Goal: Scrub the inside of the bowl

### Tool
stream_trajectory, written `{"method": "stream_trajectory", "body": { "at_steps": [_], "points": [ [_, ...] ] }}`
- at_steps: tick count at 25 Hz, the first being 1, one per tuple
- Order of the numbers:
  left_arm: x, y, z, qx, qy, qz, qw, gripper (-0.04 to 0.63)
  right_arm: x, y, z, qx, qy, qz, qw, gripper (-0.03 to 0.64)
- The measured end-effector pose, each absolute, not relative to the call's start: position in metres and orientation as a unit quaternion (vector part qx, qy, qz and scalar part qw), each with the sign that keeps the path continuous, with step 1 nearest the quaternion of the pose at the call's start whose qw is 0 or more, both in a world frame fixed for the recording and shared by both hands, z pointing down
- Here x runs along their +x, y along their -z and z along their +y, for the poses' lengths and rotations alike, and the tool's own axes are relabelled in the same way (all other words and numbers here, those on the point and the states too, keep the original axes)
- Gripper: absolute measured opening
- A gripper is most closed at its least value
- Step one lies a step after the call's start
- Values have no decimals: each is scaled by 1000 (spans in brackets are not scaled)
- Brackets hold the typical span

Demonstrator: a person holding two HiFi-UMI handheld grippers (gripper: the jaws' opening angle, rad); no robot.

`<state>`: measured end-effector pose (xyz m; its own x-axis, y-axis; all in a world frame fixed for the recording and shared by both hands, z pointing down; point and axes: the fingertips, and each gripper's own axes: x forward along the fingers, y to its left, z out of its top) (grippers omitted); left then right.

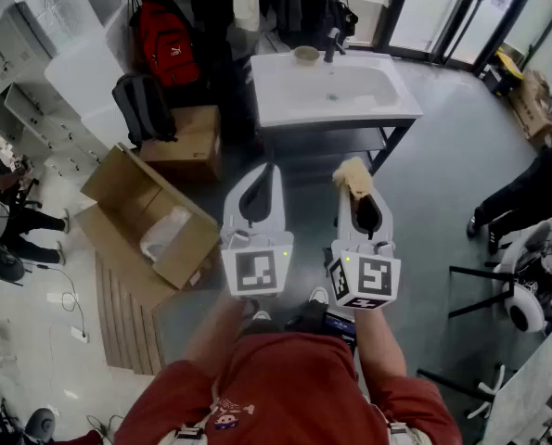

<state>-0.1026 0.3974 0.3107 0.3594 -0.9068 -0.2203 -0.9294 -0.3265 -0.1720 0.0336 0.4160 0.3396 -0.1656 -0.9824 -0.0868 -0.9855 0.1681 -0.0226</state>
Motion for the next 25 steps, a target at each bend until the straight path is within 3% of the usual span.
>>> {"method": "stream_trajectory", "body": {
  "at_steps": [12, 25],
  "points": [
    [-95, -287, 469, -811, -37, 565, 145, 6, 38, -316, 488, -647, -19, 761, 50, 77],
    [-111, -295, 477, -817, -41, 559, 139, 6, 16, -319, 494, -642, -31, 764, 57, 77]
  ]
}}
